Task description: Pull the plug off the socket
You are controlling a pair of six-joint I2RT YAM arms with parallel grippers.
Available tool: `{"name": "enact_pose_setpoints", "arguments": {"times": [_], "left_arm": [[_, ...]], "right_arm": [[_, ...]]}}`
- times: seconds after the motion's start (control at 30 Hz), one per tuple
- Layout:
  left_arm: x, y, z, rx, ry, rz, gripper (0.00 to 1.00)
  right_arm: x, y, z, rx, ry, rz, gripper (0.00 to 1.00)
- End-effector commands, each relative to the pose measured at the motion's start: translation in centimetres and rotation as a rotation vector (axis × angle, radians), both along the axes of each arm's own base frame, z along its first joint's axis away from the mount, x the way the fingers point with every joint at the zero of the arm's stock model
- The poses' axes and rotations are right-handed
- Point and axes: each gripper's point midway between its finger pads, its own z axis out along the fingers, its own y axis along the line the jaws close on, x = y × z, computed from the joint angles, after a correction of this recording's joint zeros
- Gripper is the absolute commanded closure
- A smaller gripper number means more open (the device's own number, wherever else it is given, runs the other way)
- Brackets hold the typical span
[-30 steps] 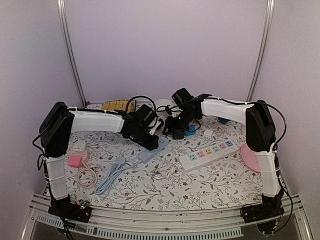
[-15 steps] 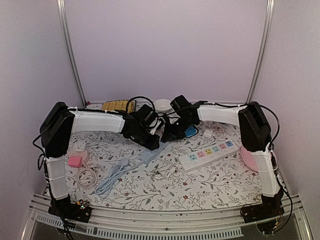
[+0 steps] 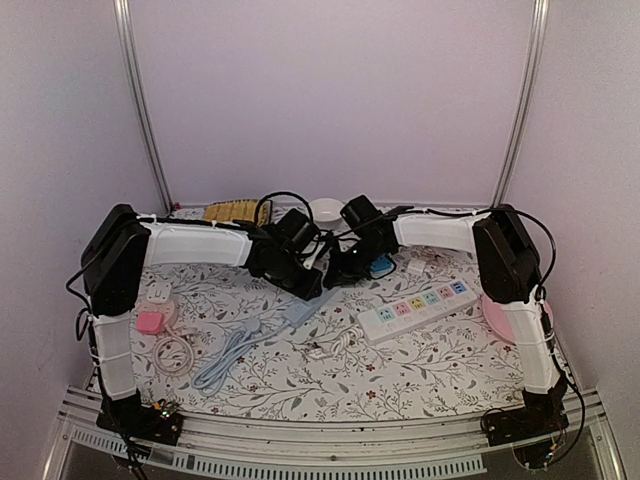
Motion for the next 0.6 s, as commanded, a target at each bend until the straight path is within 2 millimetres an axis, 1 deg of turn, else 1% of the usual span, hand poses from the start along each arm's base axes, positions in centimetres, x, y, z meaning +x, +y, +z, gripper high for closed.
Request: {"name": "enact_pose_setpoints", "arguments": {"times": [0.0, 0.03, 0.07, 0.17, 0.23, 0.27, 0.37, 0.47, 0.57], "left_arm": [[2.6, -2.5, 6.3, -0.156, -0.114, 0.045, 1.0], [2.9, -2.4, 6.6, -0.171, -0.101, 0.057, 1.0], [3.1, -2.4, 5.3, -0.164, -0.064, 0.063, 1.0], [3.7, -2.0, 4.9, -0.194, -0.02, 0.082, 1.0], [3.9, -1.8, 4.9, -0.208, 0.0, 0.08, 1.0], [4.0, -1.9, 4.9, -0.207, 0.002, 0.076, 1.0], [3.7, -2.2, 4.8, -0.188, -0.007, 0.049, 1.0], [3.1, -2.6, 5.0, -0.132, -0.07, 0.013, 1.0], [2.4, -2.5, 5.0, -0.094, -0.112, 0.003, 1.0]], "right_arm": [[-1.7, -3.1, -4.6, -0.169, 0.047, -0.014, 0.92], [-1.9, -3.3, -4.9, -0.182, 0.049, -0.012, 0.92], [-2.1, -3.5, -5.2, -0.192, 0.051, -0.011, 0.92], [-2.8, -4.1, -6.2, -0.22, 0.063, -0.004, 0.92], [-3.5, -4.7, -8.3, -0.257, 0.094, 0.003, 0.92], [-3.8, -4.9, -8.7, -0.267, 0.1, 0.005, 0.92], [-4.1, -5.3, -9.3, -0.282, 0.109, 0.005, 0.92], [-4.0, -5.3, -9.2, -0.28, 0.106, 0.004, 0.92], [-3.8, -5.0, -8.9, -0.27, 0.103, 0.005, 0.92]]}}
